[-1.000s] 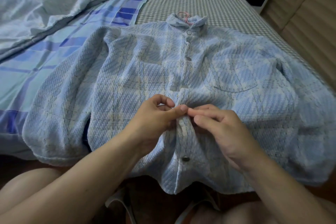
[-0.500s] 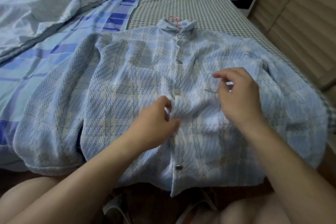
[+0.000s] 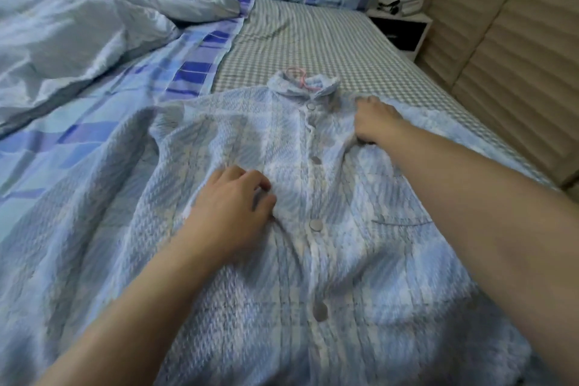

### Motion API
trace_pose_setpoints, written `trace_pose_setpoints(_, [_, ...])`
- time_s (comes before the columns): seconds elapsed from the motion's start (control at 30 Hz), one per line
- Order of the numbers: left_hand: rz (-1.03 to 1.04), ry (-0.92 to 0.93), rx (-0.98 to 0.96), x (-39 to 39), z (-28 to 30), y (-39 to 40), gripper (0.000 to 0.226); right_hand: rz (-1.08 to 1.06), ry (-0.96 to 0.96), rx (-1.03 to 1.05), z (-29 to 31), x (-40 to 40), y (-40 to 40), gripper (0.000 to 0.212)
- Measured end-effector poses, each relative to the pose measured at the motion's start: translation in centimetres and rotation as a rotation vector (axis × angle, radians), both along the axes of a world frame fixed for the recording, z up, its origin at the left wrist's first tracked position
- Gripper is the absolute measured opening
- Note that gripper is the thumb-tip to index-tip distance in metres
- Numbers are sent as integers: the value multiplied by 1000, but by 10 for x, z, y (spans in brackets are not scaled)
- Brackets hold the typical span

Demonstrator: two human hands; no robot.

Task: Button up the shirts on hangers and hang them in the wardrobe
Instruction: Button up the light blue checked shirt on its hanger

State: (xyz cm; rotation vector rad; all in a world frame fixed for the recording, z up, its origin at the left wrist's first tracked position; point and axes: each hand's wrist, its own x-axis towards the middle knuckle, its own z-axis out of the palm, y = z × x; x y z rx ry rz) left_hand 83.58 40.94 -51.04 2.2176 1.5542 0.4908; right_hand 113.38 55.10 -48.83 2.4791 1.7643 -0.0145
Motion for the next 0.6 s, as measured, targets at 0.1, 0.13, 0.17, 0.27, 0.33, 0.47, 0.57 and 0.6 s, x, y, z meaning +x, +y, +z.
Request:
trace_pose_setpoints(0.1, [8,92,10,6,-6,8,30,-2,-38,5,-12,22,28,71])
trace_pose_setpoints(0.13, [10,121,5,8,-7,10,28,6,-48,8,-14,25,36,70])
trace_pose_setpoints(0.17, [11,141,2,11,-9,13,26,15,-55,-5,-16,29,44,68])
trace_pose_setpoints(0.27, [25,138,-33,16,-10,19,20,61,-64,-67,-20,41,67,51])
trace_pose_setpoints(0.33, [32,132,-47,16,-8,22,19,61,-55,-31,-25,49,78,29])
trace_pose_setpoints(0.47, [78,150,-18,20,-3,26,20,10,-41,200,-36,62,99,24])
trace_pose_setpoints(0.57, [93,105,84,20,1,31,27,-14,-101,387,-23,63,121,26])
trace_pose_setpoints(0.6, [85,84,122,17,4,34,35,-12,-114,437,-11,64,133,27])
